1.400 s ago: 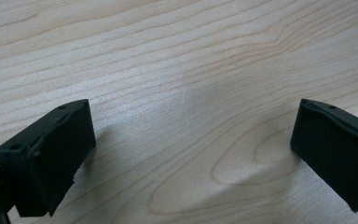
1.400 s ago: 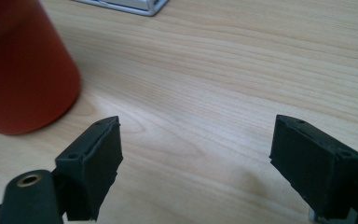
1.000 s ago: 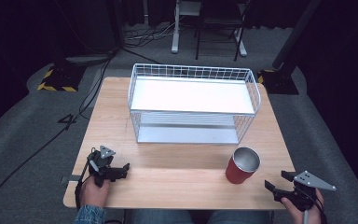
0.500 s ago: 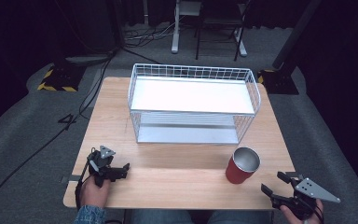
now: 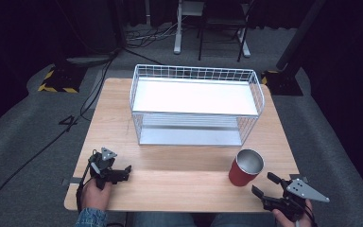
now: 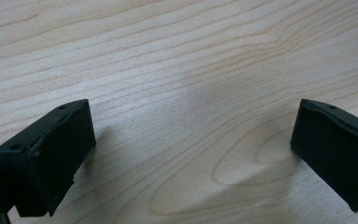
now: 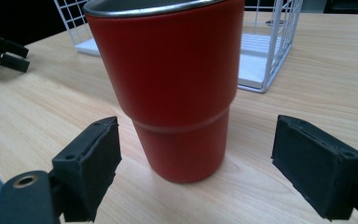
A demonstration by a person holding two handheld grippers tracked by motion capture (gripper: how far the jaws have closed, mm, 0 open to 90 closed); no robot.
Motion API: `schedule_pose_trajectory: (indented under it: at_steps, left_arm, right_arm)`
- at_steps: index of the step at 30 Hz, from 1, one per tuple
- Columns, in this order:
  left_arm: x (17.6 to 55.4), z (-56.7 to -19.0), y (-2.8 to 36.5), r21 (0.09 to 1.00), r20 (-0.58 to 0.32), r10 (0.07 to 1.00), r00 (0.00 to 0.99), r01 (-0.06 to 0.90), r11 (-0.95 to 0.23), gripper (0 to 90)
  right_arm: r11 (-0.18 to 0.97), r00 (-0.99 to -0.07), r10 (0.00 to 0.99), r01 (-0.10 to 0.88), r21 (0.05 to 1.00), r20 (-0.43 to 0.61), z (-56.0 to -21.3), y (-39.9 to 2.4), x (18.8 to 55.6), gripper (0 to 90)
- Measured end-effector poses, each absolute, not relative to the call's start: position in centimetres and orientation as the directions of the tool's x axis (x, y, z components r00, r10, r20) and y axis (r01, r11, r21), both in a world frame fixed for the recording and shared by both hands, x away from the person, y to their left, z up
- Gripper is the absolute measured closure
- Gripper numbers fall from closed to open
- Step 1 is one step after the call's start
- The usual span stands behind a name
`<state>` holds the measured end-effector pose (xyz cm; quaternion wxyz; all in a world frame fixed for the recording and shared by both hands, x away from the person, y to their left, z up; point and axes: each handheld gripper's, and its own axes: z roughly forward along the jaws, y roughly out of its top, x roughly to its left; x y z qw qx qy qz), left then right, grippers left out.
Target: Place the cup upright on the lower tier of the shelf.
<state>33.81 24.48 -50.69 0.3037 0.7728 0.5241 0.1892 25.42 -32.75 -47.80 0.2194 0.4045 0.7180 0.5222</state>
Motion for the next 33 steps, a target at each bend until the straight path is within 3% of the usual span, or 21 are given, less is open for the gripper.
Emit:
schedule_pose_trajectory:
  at_steps: [9,14,33]
  left_arm:
    - [33.8,-50.7,24.5,0.667,-0.028,0.925,0.379,0.696,-0.264,0.0]
    - [33.7,-50.7,24.4,0.667,-0.029,0.927,0.375,0.697,-0.261,0.0]
    - [33.6,-50.7,24.4,0.667,-0.026,0.935,0.354,0.703,-0.247,0.0]
  right_arm:
    - [0.101,-0.561,0.817,0.368,0.924,0.134,-48.6,-31.1,26.6,15.9]
    - [0.137,-0.606,0.783,0.385,0.913,0.138,-49.5,-30.2,27.7,15.9]
    - [0.169,-0.580,0.805,0.427,0.888,0.126,-50.0,-28.1,30.2,11.8]
